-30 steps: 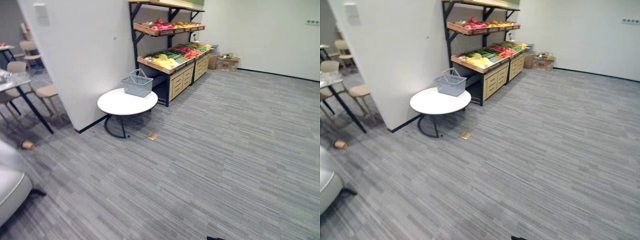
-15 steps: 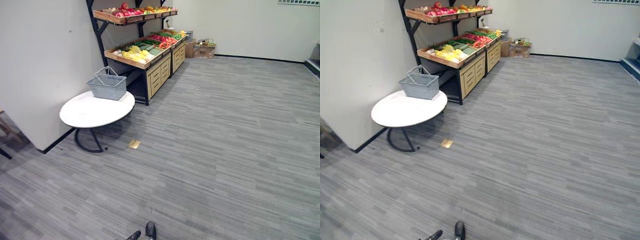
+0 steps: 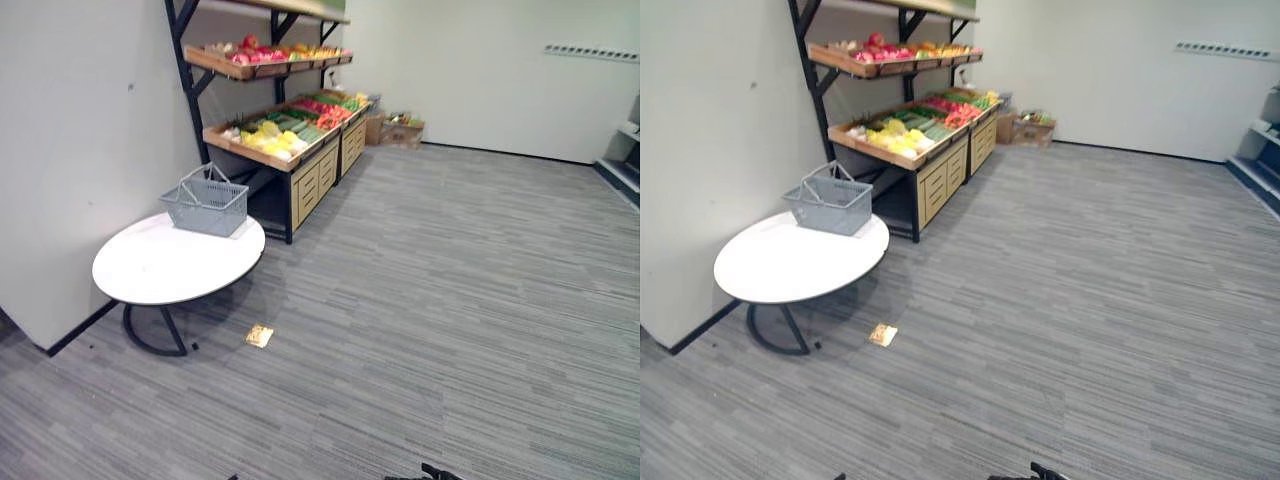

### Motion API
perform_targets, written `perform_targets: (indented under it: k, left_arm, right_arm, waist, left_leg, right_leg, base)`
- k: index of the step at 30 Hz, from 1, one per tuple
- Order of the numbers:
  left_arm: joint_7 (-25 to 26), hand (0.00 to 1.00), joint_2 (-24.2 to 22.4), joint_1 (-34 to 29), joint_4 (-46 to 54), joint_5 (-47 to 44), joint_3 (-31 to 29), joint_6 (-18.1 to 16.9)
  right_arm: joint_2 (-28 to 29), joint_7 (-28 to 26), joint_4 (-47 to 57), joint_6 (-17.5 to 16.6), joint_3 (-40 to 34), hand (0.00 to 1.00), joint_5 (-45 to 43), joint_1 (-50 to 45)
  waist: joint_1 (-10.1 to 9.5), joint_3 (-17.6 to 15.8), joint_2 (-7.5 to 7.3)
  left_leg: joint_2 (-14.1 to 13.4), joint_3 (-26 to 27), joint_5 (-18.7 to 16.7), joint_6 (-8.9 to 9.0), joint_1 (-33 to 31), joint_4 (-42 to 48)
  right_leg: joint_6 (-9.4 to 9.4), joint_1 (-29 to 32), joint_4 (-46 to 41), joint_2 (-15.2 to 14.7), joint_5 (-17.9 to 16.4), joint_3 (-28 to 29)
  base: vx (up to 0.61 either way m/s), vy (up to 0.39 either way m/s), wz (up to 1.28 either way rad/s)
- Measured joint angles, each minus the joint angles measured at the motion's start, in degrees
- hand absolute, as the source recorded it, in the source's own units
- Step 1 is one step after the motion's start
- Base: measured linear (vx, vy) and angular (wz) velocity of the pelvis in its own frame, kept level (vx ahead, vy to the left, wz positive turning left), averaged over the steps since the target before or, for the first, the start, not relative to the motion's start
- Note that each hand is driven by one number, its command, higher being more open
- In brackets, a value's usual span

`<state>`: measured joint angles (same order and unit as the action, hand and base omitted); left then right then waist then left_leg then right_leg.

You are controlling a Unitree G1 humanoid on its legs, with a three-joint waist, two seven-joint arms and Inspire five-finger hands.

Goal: Pick vegetable in the basket

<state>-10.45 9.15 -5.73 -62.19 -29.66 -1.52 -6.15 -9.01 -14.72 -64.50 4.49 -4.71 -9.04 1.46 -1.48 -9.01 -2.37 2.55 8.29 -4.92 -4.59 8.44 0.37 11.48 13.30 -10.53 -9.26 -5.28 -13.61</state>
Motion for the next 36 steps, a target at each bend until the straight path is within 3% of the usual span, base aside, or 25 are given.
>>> perform_targets:
  k: [2,3,4,5,6,7,8,9,10,11,13,14,17,18,19,20,21,22,23,24,27,30,32,34,36]
  left_arm:
    - [-0.18,1.00,0.11,-0.02,0.00,-0.20,-0.71,0.08]
    - [-0.17,1.00,0.00,-0.67,-0.01,-0.18,-2.23,0.07]
    - [-0.10,1.00,-0.25,-1.26,-0.12,-0.14,-2.95,0.06]
    - [-0.11,1.00,-0.67,-1.54,-0.13,-0.05,-3.47,0.09]
    - [-0.12,1.00,-1.39,-2.20,-0.20,-0.06,-3.47,0.25]
    - [-0.13,1.00,-1.76,-2.69,-0.52,-0.10,-3.75,0.40]
    - [-0.05,1.00,-2.61,-2.59,-0.88,-0.77,-4.74,0.71]
    - [-0.06,1.00,-3.05,-2.83,-0.91,-1.41,-4.77,0.78]
    - [-0.08,1.00,-3.78,-3.02,-0.92,-2.09,-4.94,0.97]
    - [0.21,1.00,-4.22,-2.98,-0.89,-2.37,-6.06,0.79]
    - [0.75,1.00,-4.25,-2.58,-0.49,-2.40,-7.19,-0.21]
    - [0.68,1.00,-4.30,-2.56,-0.42,-2.43,-7.72,-0.84]
    - [0.08,1.00,-4.36,-2.36,-0.41,-2.47,-8.41,-1.28]
    - [-0.20,1.00,-4.40,-2.14,-0.39,-2.53,-8.40,-1.43]
    - [-0.22,1.00,-4.39,-2.06,-0.37,-2.57,-8.39,-1.47]
    - [-0.20,1.00,-4.34,-2.16,-0.29,-2.99,-8.36,-1.50]
    - [-0.04,1.00,-4.71,-2.81,-0.27,-3.59,-8.22,-1.58]
    - [0.07,1.00,-4.84,-3.11,-0.26,-3.68,-8.27,-1.68]
    - [0.14,1.00,-4.70,-2.93,-0.28,-3.73,-7.96,-1.42]
    - [0.30,1.00,-3.45,-2.68,-0.49,-3.58,-7.49,-1.35]
    - [0.46,1.00,-3.15,-3.51,-0.66,-3.62,-7.25,-1.03]
    - [0.47,1.00,-2.88,-4.30,-0.53,-3.58,-7.32,-0.71]
    - [0.37,1.00,-2.78,-4.67,-0.75,-3.39,-6.67,-0.52]
    - [0.28,1.00,-1.65,-4.57,-1.19,-2.76,-6.63,-0.46]
    - [0.64,1.00,-1.22,-4.70,-1.29,-2.30,-6.50,0.02]
  right_arm:
    - [0.23,-0.21,-1.04,0.74,-0.85,1.00,-0.01,0.16]
    - [0.74,-0.35,-2.11,1.87,-1.25,1.00,-0.23,-0.85]
    - [0.48,-0.74,-2.08,2.41,-3.20,1.00,-0.72,-1.10]
    - [-0.15,-1.05,-2.03,2.95,-3.17,1.00,-0.65,-1.06]
    - [-0.99,-1.56,-2.15,4.15,-3.19,1.00,-0.65,-1.21]
    - [-1.27,-1.23,-2.43,4.65,-3.27,1.00,-0.56,-1.21]
    - [-1.56,-1.10,-2.96,5.61,-3.07,1.00,-0.10,-1.10]
    - [-1.80,-1.16,-3.03,5.78,-2.82,1.00,-0.10,-1.11]
    - [-2.07,-1.19,-2.96,5.71,-2.29,1.00,-0.11,-1.08]
    - [-2.65,-1.16,-2.78,5.39,-0.76,1.00,-0.09,-0.99]
    - [-2.22,-1.27,-2.75,5.19,-0.62,1.00,-0.08,-1.01]
    - [-1.94,-1.50,-2.70,5.07,-0.60,1.00,-0.06,-1.01]
    - [-1.41,-2.25,-2.52,4.28,-0.59,1.00,-0.04,-0.94]
    - [-1.14,-2.64,-2.29,3.95,-0.17,1.00,-0.01,-0.93]
    - [-1.02,-2.71,-2.17,3.96,-0.11,1.00,-0.03,-0.90]
    - [-0.97,-2.77,-2.12,3.96,0.65,1.00,-0.07,-0.74]
    - [-1.28,-2.84,-2.11,3.92,2.23,1.00,-0.13,-0.34]
    - [-1.24,-2.81,-2.10,3.81,2.91,1.00,-0.15,-0.13]
    - [-0.67,-2.88,-1.99,3.37,4.15,1.00,-0.23,0.45]
    - [0.44,-3.43,-2.20,3.21,4.98,1.00,-0.16,1.41]
    - [1.51,-3.93,-2.01,2.96,6.06,1.00,-0.22,1.82]
    - [2.32,-3.91,-1.35,1.49,5.94,1.00,-0.23,1.60]
    - [2.10,-3.36,-1.36,1.28,5.64,1.00,-0.54,0.32]
    - [2.19,-3.33,-0.32,0.40,5.27,1.00,-1.84,-0.40]
    - [2.18,-3.40,-0.07,0.12,3.21,1.00,-2.40,-0.40]
  waist:
    - [0.13,-0.51,-0.95]
    - [0.12,-0.40,-1.49]
    - [0.25,-0.21,-0.63]
    - [0.39,0.34,0.51]
    - [0.43,1.75,3.25]
    - [0.42,2.06,4.12]
    - [0.57,1.92,4.36]
    - [0.57,1.74,4.72]
    - [0.37,1.22,5.32]
    - [-0.11,0.46,6.03]
    - [-0.51,-0.19,5.36]
    - [-0.72,-0.33,5.08]
    - [-1.08,-0.87,4.49]
    - [-1.15,-1.20,3.98]
    - [-1.23,-1.38,3.84]
    - [-1.54,-1.72,3.67]
    - [-2.00,-1.69,4.37]
    - [-2.37,-1.63,4.48]
    - [-2.97,-1.70,4.28]
    - [-3.11,-2.31,3.49]
    - [-3.36,-2.21,2.84]
    - [-3.52,-1.02,1.98]
    - [-3.41,0.27,1.72]
    - [-2.96,0.84,-0.38]
    - [-2.81,0.44,-0.56]
  left_leg:
    - [0.67,-0.46,-1.35,1.23,1.81,0.24]
    - [0.84,-1.22,-4.20,2.31,3.80,1.88]
    - [-0.94,-1.78,-7.78,3.63,4.64,4.88]
    - [-2.45,-1.98,-9.45,4.38,4.75,6.27]
    - [-5.86,-2.36,-11.25,5.70,5.22,8.53]
    - [-7.71,-2.73,-11.67,6.55,5.00,12.69]
    - [-10.69,-2.83,-11.67,7.74,0.88,26.62]
    - [-12.37,-2.60,-10.49,8.88,-1.48,34.20]
    - [-15.18,-2.37,-7.04,9.55,-5.52,44.67]
    - [-18.54,-1.88,-7.42,8.86,-9.90,56.02]
    - [-19.92,0.20,-8.83,9.10,-13.84,59.87]
    - [-20.11,3.03,-9.38,9.33,-15.02,56.20]
    - [-17.14,7.66,-9.94,9.78,-16.77,40.50]
    - [-13.26,8.27,-7.66,9.88,-17.47,26.93]
    - [-11.44,8.09,-5.52,9.82,-17.58,21.04]
    - [-8.28,6.74,0.76,9.80,-17.48,9.92]
    - [-7.45,4.59,5.95,10.90,-18.20,5.32]
    - [-7.30,4.26,8.59,10.38,-18.42,5.82]
    - [-6.83,4.27,10.51,8.67,-18.54,7.25]
    - [-7.00,4.30,9.12,3.09,-19.77,12.70]
    - [-7.31,6.07,5.56,1.57,-17.90,17.25]
    - [-4.60,8.44,4.61,0.75,-10.78,12.21]
    - [-1.97,8.43,2.11,0.89,-6.10,7.70]
    - [1.68,8.32,-0.52,0.24,-3.91,7.04]
    - [2.41,8.23,-1.78,-0.42,-0.35,6.96]
  right_leg:
    - [-1.02,0.46,2.66,-1.12,2.43,0.31]
    - [-3.63,-0.71,3.73,-1.70,4.35,0.25]
    - [-7.01,-2.11,2.69,-0.51,8.64,-0.05]
    - [-7.77,-2.59,2.22,0.78,9.23,-0.41]
    - [-8.11,-3.85,2.23,3.97,9.29,-0.71]
    - [-8.84,-5.51,2.47,5.68,9.36,-0.96]
    - [-12.33,-8.98,2.51,7.47,8.37,-1.91]
    - [-13.00,-10.79,2.70,8.36,7.15,-2.26]
    - [-13.80,-13.62,3.24,9.93,5.59,-2.43]
    - [-15.08,-17.08,4.02,11.80,3.97,-2.32]
    - [-14.97,-21.67,4.65,12.06,1.79,-1.88]
    - [-14.57,-24.24,5.80,11.68,0.90,-1.43]
    - [-13.12,-27.53,7.69,9.58,-0.59,-0.38]
    - [-11.92,-28.61,8.36,7.55,-1.67,-0.34]
    - [-11.47,-29.01,8.38,6.67,-2.12,-0.38]
    - [-10.81,-30.09,8.53,5.19,-3.13,-0.48]
    - [-10.64,-31.00,9.15,5.09,-3.50,-0.11]
    - [-10.53,-31.58,9.69,5.06,-3.71,0.15]
    - [-10.42,-32.46,10.43,5.03,-3.78,0.28]
    - [-8.81,-33.15,9.30,4.28,-2.13,0.72]
    - [-6.54,-34.34,5.56,3.16,0.09,3.25]
    - [-5.99,-32.72,-4.05,-0.12,2.02,5.74]
    - [-5.84,-27.33,-18.52,-3.30,1.89,5.93]
    - [-5.81,-20.67,-35.08,-9.92,3.15,4.24]
    - [-6.55,-18.31,-42.56,-12.23,-0.07,1.62]
  base:
    - [0.28,-0.115,0.32]
    - [0.51,-0.253,0.27]
    - [0.53,-0.270,0.24]
    - [0.50,-0.239,0.21]
    - [0.45,-0.189,0.26]
    - [0.71,-0.306,0.40]
    - [0.60,-0.255,0.36]
    - [0.67,-0.283,0.29]
    - [0.50,-0.162,0.07]
    - [0.49,-0.120,-0.03]
    - [0.48,-0.062,-0.19]
    - [0.46,-0.042,-0.25]
    - [0.44,0.028,-0.23]
    - [0.45,0.089,-0.02]
    - [0.57,0.157,0.03]
    - [0.49,0.191,0.01]
    - [0.48,0.208,-0.05]
    - [0.46,0.208,-0.05]
    - [0.50,0.228,0.11]
    - [0.41,0.181,0.16]
    - [0.35,0.195,0.01]
    - [0.33,0.250,-0.25]
    - [0.24,0.221,-0.12]
    - [0.22,0.136,0.03]
    - [0.24,0.088,0.03]
